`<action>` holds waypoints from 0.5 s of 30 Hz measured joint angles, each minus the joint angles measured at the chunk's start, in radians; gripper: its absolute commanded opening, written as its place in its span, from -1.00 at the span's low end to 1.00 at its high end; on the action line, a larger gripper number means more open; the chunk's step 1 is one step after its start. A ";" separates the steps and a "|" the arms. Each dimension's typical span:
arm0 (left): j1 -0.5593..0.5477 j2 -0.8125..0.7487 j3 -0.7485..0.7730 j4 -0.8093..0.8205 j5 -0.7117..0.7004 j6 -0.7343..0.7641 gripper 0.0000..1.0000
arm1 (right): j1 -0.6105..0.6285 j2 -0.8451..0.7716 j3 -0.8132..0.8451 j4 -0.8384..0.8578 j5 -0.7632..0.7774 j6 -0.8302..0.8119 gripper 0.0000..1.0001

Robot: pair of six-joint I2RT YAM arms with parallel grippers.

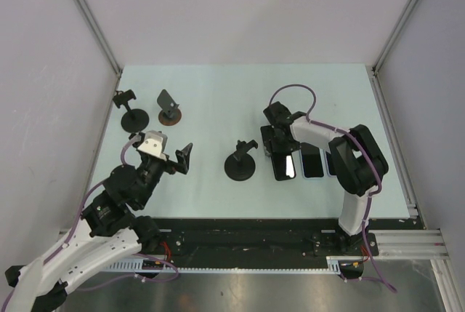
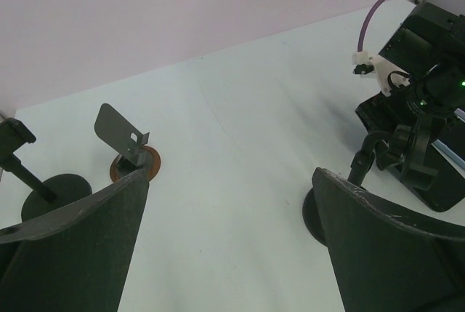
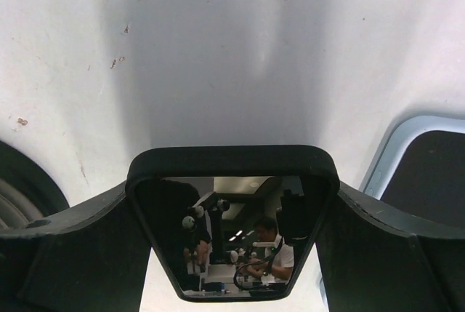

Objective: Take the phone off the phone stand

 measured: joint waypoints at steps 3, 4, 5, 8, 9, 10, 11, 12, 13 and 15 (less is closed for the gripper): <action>0.001 0.000 0.000 -0.008 0.000 0.000 0.99 | 0.008 0.003 0.005 -0.009 0.024 0.012 0.02; 0.001 0.000 0.000 -0.009 0.000 0.000 1.00 | 0.010 0.005 0.008 -0.012 0.027 0.016 0.02; 0.002 0.000 0.000 -0.010 0.000 0.000 1.00 | 0.011 0.005 0.009 -0.014 0.031 0.019 0.07; 0.002 0.003 0.000 -0.010 0.000 0.000 1.00 | 0.013 0.005 0.010 -0.016 0.039 0.029 0.25; 0.002 0.006 0.000 -0.010 0.000 0.000 1.00 | 0.014 0.005 0.010 -0.016 0.041 0.032 0.29; 0.002 0.011 0.000 -0.011 0.000 0.000 1.00 | 0.015 0.005 0.010 -0.016 0.045 0.034 0.33; 0.002 0.015 0.000 -0.011 0.000 0.000 1.00 | 0.016 0.005 0.010 -0.016 0.047 0.035 0.39; 0.002 0.019 0.000 -0.011 0.000 0.000 1.00 | 0.016 0.005 0.010 -0.016 0.048 0.036 0.44; 0.002 0.023 0.000 -0.011 0.000 0.000 1.00 | 0.016 0.005 0.009 -0.016 0.049 0.038 0.48; 0.004 0.028 0.000 -0.011 0.000 0.000 0.99 | 0.016 0.002 0.003 -0.011 0.049 0.042 0.61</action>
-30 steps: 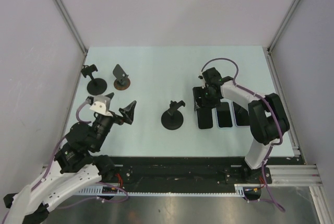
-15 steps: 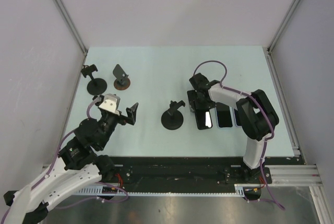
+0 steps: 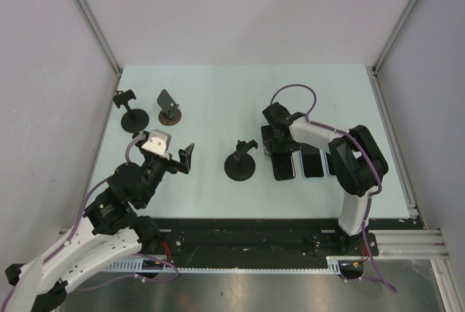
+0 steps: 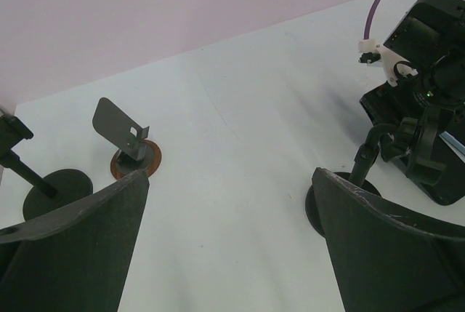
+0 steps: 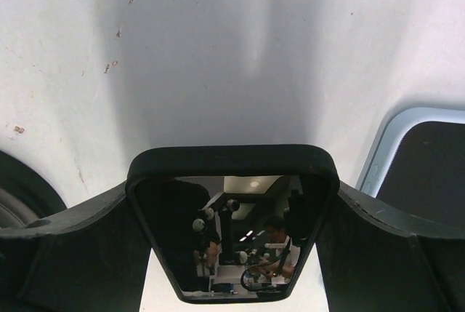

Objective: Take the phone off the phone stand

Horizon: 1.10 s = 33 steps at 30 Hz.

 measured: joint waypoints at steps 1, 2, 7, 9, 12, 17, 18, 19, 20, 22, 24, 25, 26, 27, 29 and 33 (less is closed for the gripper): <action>0.000 0.000 0.000 0.000 0.000 0.000 1.00 | 0.000 -0.002 -0.003 0.003 0.000 0.002 0.65; 0.001 0.000 0.000 0.000 0.000 0.000 1.00 | 0.000 -0.003 -0.006 0.007 0.000 0.004 0.71; 0.004 0.003 0.000 0.000 0.000 0.000 1.00 | -0.006 -0.013 -0.023 0.024 -0.003 0.014 0.82; 0.004 0.006 0.000 0.000 0.000 0.000 1.00 | -0.010 -0.015 -0.027 0.028 -0.007 0.018 0.82; 0.004 0.006 0.000 0.000 0.000 0.000 1.00 | -0.014 -0.017 -0.031 0.032 -0.013 0.018 0.77; 0.005 0.007 0.000 0.000 0.000 0.000 1.00 | -0.014 -0.022 -0.040 0.047 -0.019 0.019 0.41; 0.005 0.009 0.000 0.000 0.000 0.000 1.00 | -0.014 -0.024 -0.043 0.048 -0.018 0.018 0.39; 0.005 0.011 0.000 0.000 0.000 0.000 1.00 | -0.014 -0.027 -0.047 0.051 -0.016 0.018 0.29; 0.005 0.013 0.000 -0.001 0.001 0.000 1.00 | -0.014 -0.030 -0.052 0.056 -0.017 0.018 0.24; 0.005 0.015 0.000 -0.001 0.001 0.000 1.00 | -0.014 -0.037 -0.061 0.068 -0.016 0.018 0.13; 0.005 0.018 0.000 -0.001 0.002 0.000 1.00 | -0.014 -0.044 -0.074 0.080 -0.013 0.018 0.12; 0.005 0.019 0.000 -0.002 0.003 0.000 1.00 | -0.014 -0.050 -0.082 0.087 -0.013 0.018 0.11; 0.005 0.019 0.000 -0.002 0.003 0.000 1.00 | -0.014 -0.054 -0.090 0.095 -0.011 0.019 0.10; 0.005 0.020 0.000 -0.002 0.004 0.000 1.00 | -0.015 -0.058 -0.095 0.100 -0.011 0.019 0.09; 0.006 0.022 0.000 -0.002 0.004 0.000 1.00 | -0.018 -0.066 -0.106 0.108 -0.010 0.019 0.08; 0.008 0.026 0.000 -0.002 0.004 0.000 0.99 | -0.028 -0.079 -0.122 0.110 -0.011 0.019 0.00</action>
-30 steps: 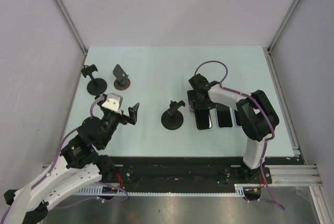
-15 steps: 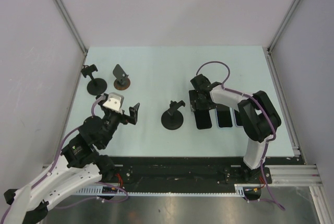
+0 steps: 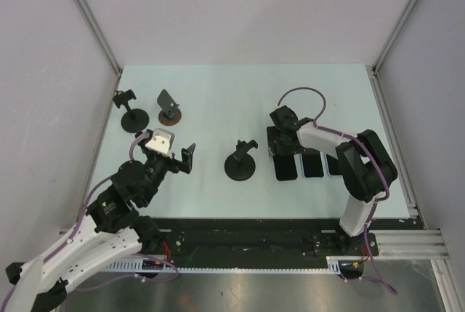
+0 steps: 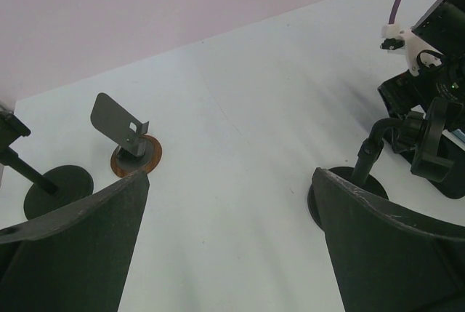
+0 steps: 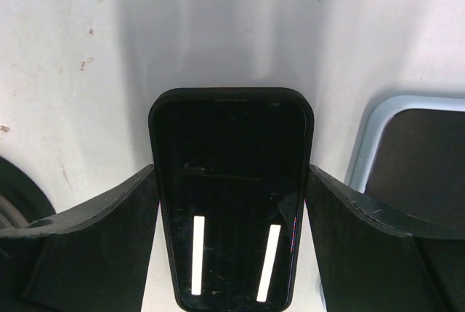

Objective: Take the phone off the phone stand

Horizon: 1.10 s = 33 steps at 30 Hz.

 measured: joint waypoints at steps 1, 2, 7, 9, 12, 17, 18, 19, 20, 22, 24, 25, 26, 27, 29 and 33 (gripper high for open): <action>0.000 0.000 0.000 0.000 0.000 0.000 1.00 | -0.003 -0.003 -0.003 0.000 0.000 0.001 0.00; 0.000 0.001 0.000 0.000 0.000 0.000 1.00 | -0.005 -0.005 -0.006 -0.002 0.000 0.001 0.00; 0.001 0.005 0.000 0.000 0.000 0.000 0.99 | -0.011 -0.015 -0.018 0.000 0.003 0.014 0.03; 0.001 0.008 0.000 0.000 0.002 0.000 1.00 | -0.013 -0.019 -0.024 0.000 0.006 0.021 0.09; 0.001 0.014 0.000 -0.001 0.008 0.000 1.00 | -0.014 -0.023 -0.028 0.002 0.009 0.029 0.32; 0.001 0.033 0.000 -0.001 0.026 -0.016 0.99 | -0.021 -0.040 -0.044 0.000 0.010 0.036 0.64; 0.001 0.040 0.000 0.000 0.034 -0.028 1.00 | -0.024 -0.048 -0.051 -0.004 0.010 0.037 0.69; 0.001 0.048 0.000 0.000 0.043 -0.042 1.00 | -0.027 -0.055 -0.058 -0.011 0.011 0.037 0.79; 0.002 0.061 0.000 0.000 0.061 -0.068 1.00 | -0.031 -0.064 -0.065 -0.016 0.010 0.036 0.83; 0.002 0.094 0.002 0.000 0.092 -0.114 1.00 | -0.034 -0.088 -0.073 -0.025 0.007 0.036 0.91; 0.002 0.141 0.008 0.000 0.128 -0.174 0.99 | -0.035 -0.123 -0.075 -0.031 0.002 0.035 0.92; 0.002 0.171 0.014 0.000 0.149 -0.211 1.00 | -0.036 -0.148 -0.075 -0.031 -0.004 0.034 0.92; 0.001 0.188 0.019 0.000 0.160 -0.234 1.00 | -0.038 -0.166 -0.075 -0.029 -0.010 0.034 0.93; 0.000 0.213 0.025 0.000 0.172 -0.264 1.00 | -0.039 -0.185 -0.075 -0.027 -0.015 0.032 0.93; -0.006 0.256 0.033 0.000 0.187 -0.315 1.00 | -0.043 -0.208 -0.075 -0.022 -0.026 0.029 0.93; -0.026 0.292 0.046 -0.002 0.191 -0.399 1.00 | -0.048 -0.220 -0.076 -0.021 -0.038 0.015 0.93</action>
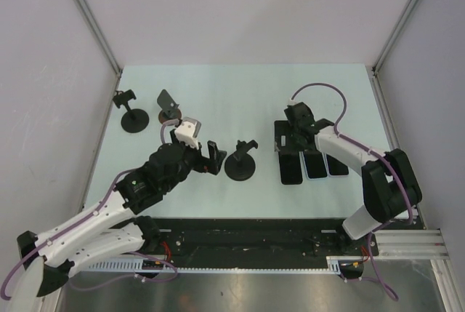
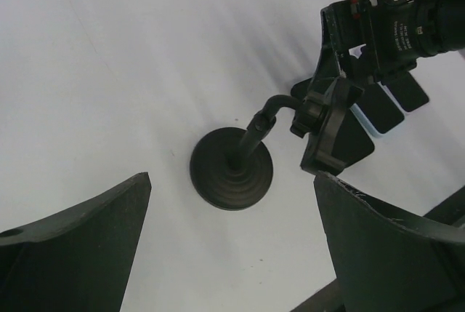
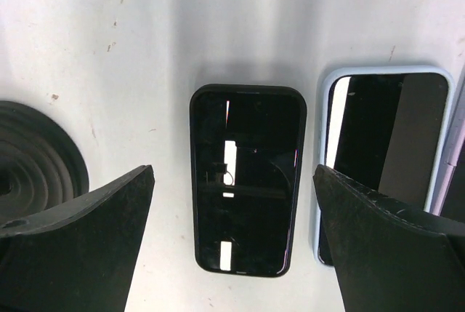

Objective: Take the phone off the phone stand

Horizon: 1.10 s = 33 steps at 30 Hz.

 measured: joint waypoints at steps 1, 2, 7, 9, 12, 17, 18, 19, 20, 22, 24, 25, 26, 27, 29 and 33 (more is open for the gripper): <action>-0.007 0.007 0.006 0.000 0.000 -0.023 1.00 | -0.001 -0.010 -0.003 0.000 0.000 -0.002 0.93; -0.014 0.014 0.012 0.001 -0.004 -0.043 1.00 | -0.002 -0.027 -0.007 0.000 0.000 -0.007 0.92; -0.095 0.060 0.032 0.005 -0.073 -0.130 1.00 | -0.008 -0.176 -0.013 -0.007 0.002 -0.029 0.89; -0.137 0.092 0.042 0.005 -0.113 -0.155 1.00 | -0.010 -0.251 -0.021 -0.006 0.003 -0.037 0.89; -0.193 0.153 0.069 0.005 -0.176 -0.182 1.00 | -0.011 -0.351 -0.050 0.001 0.010 -0.043 0.89; -0.272 0.245 0.117 0.005 -0.294 -0.214 0.90 | -0.022 -0.467 -0.101 0.007 0.023 -0.051 0.89; -0.284 0.262 0.127 0.006 -0.318 -0.217 0.89 | -0.026 -0.478 -0.107 0.008 0.024 -0.051 0.89; -0.293 0.279 0.138 0.006 -0.337 -0.222 0.86 | -0.031 -0.488 -0.113 0.008 0.024 -0.053 0.89; -0.301 0.296 0.146 0.007 -0.353 -0.224 0.80 | -0.035 -0.495 -0.118 0.008 0.024 -0.054 0.89; -0.306 0.320 0.153 0.008 -0.380 -0.232 0.76 | -0.043 -0.506 -0.131 0.008 0.024 -0.055 0.89; -0.309 0.338 0.153 0.006 -0.398 -0.239 0.66 | -0.050 -0.515 -0.143 0.008 0.024 -0.058 0.89; -0.309 0.346 0.153 0.006 -0.405 -0.240 0.64 | -0.054 -0.519 -0.150 0.008 0.023 -0.061 0.89; -0.309 0.353 0.153 0.006 -0.411 -0.241 0.52 | -0.058 -0.524 -0.155 0.008 0.023 -0.063 0.89; -0.309 0.359 0.153 0.006 -0.415 -0.242 0.44 | -0.062 -0.529 -0.161 0.007 0.022 -0.066 0.88; -0.310 0.367 0.153 0.006 -0.422 -0.245 0.26 | -0.070 -0.535 -0.166 0.008 0.019 -0.069 0.88; -0.310 0.376 0.153 0.005 -0.441 -0.246 0.08 | -0.085 -0.543 -0.174 0.009 0.010 -0.072 0.88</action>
